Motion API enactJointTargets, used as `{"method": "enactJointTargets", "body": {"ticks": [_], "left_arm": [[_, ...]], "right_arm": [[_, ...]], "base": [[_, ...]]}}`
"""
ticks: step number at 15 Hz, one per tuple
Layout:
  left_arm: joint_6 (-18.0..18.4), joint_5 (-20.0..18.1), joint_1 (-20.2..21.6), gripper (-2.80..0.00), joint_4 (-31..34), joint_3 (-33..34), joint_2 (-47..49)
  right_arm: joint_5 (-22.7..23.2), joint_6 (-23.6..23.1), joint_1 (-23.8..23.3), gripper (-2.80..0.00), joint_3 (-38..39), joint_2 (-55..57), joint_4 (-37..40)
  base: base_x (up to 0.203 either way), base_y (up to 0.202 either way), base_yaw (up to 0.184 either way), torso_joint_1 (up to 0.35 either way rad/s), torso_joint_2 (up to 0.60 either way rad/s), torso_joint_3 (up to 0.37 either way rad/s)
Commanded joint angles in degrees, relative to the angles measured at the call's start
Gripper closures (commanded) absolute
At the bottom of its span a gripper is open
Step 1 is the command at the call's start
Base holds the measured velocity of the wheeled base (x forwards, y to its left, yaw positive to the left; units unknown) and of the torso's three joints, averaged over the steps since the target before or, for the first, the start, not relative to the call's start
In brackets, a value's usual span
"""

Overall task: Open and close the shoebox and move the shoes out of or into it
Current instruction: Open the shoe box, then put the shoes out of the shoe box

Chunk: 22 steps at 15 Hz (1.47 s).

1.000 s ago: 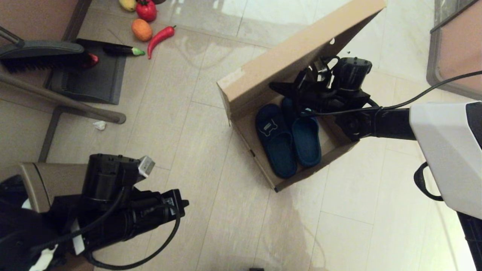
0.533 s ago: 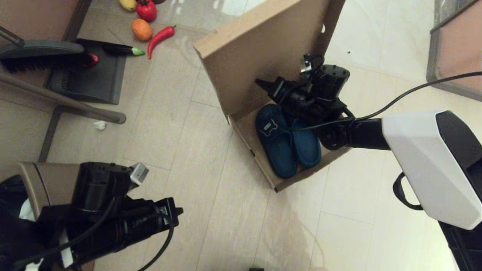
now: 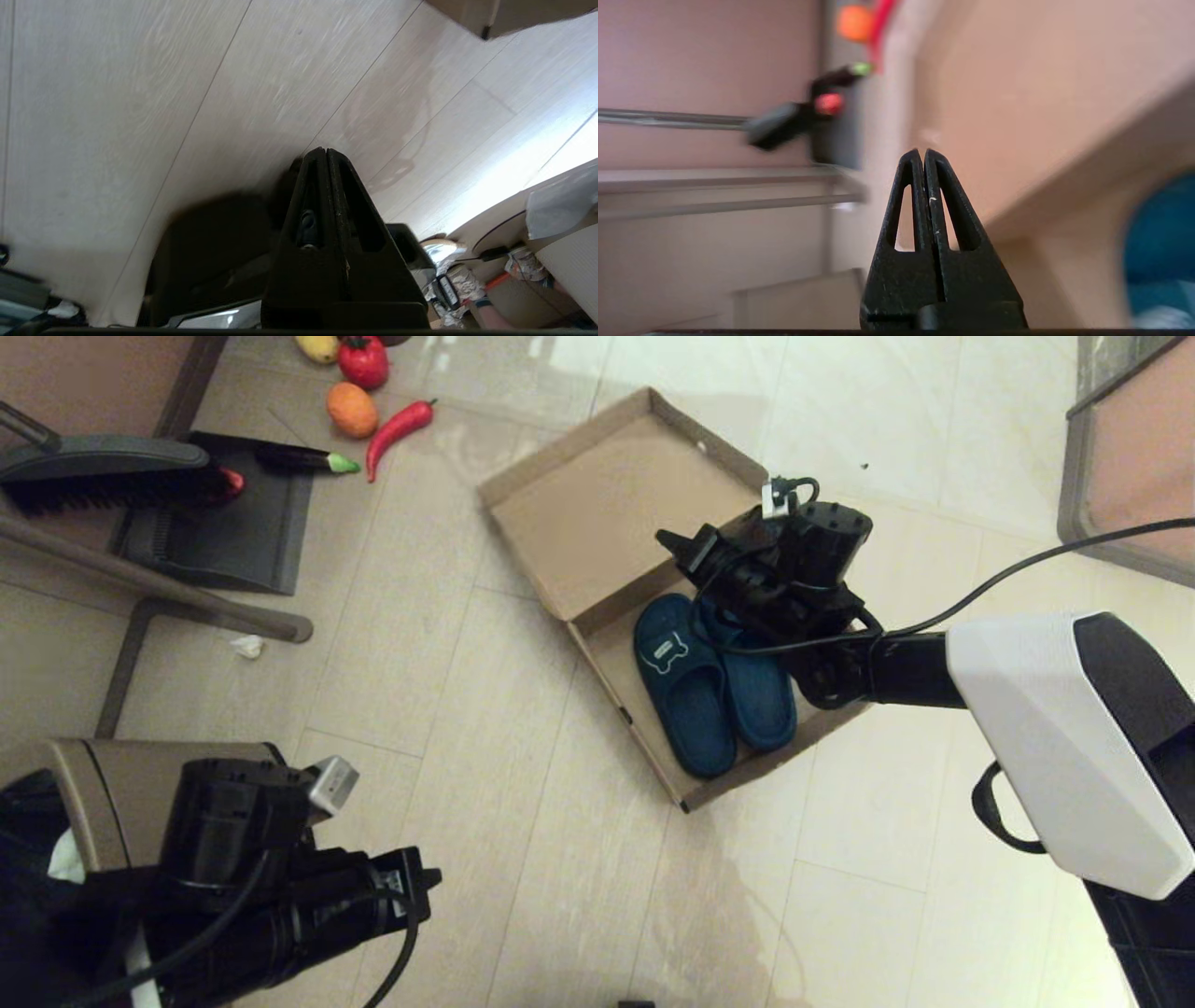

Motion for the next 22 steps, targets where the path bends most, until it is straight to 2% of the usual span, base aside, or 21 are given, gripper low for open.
{"method": "enactJointTargets", "body": {"ticks": [1, 4, 5, 7, 9, 11, 12, 14, 17, 18, 20, 22], "left_arm": [[-0.18, -0.04, -0.18, 0.0, -0.33, 0.9, -0.21], [1.39, -0.3, -1.14, 0.0, 0.1, 0.85, -0.05], [2.65, -0.3, -1.15, 0.0, 0.2, 0.98, 0.15], [2.98, -0.36, -1.26, 0.0, 0.29, 1.07, 0.88], [3.1, -0.3, -2.02, 0.0, 0.2, 0.51, 2.36], [3.18, -0.22, -2.06, 0.0, 0.17, -1.71, 3.62], [3.16, -0.21, -1.45, 0.0, 0.2, -2.85, 4.47], [3.62, -0.13, -1.24, 0.0, 0.39, -3.6, 5.18], [4.91, -0.04, -1.14, 0.0, 0.46, -4.2, 6.4], [4.93, -0.04, -0.91, 0.0, 0.48, -4.36, 6.63], [5.67, -0.07, 1.2, 0.0, 0.73, -5.85, 6.93], [5.79, -0.37, 1.83, 0.0, 1.44, -8.08, 8.28]], "right_arm": [[-1.6, -0.96, -1.91, 0.0, 1.06, -0.62, 1.81], [-4.61, -5.73, -12.01, 0.0, 2.91, -7.03, 12.99], [-4.7, -6.4, -15.86, 0.0, 3.12, -9.57, 15.75], [-3.58, -6.99, -23.52, 0.0, 3.01, -13.92, 29.27], [-2.69, -7.43, -29.83, 0.0, 2.78, -13.64, 33.59], [-1.78, -9.25, -31.09, 0.0, 2.09, -9.83, 34.36], [-1.38, -11.96, -31.02, 0.0, 2.0, -8.08, 34.5], [-1.12, -14.89, -28.92, 0.0, 1.65, -5.56, 34.58], [-0.66, -15.25, -26.08, 0.0, 1.51, -2.48, 34.26], [0.4, -15.18, -25.75, 0.0, 1.51, -1.57, 33.52], [5.58, -14.76, -25.67, 0.0, 2.13, -0.88, 33.19], [6.38, -14.94, -25.67, 0.0, 3.1, -2.24, 37.51]], "base": [[0.0, 0.0, 0.0, 0.0, 0.0, 0.0], [0.0, 0.0, 0.0, 0.0, 0.0, 0.0], [0.0, 0.0, 0.0, 0.0, 0.0, 0.0], [0.0, 0.0, 0.0, 0.0, 0.0, 0.0], [0.0, 0.0, 0.0, 0.0, 0.0, 0.0], [0.0, 0.0, 0.0, 0.0, 0.0, 0.0], [0.0, 0.0, 0.0, 0.0, 0.0, 0.0], [0.0, 0.0, 0.0, 0.0, 0.0, 0.0], [0.0, 0.0, 0.0, 0.0, 0.0, 0.0], [0.0, 0.0, 0.0, 0.0, 0.0, 0.0], [0.0, 0.0, 0.0, 0.0, 0.0, 0.0], [0.0, 0.0, 0.0, 0.0, 0.0, 0.0]]}}
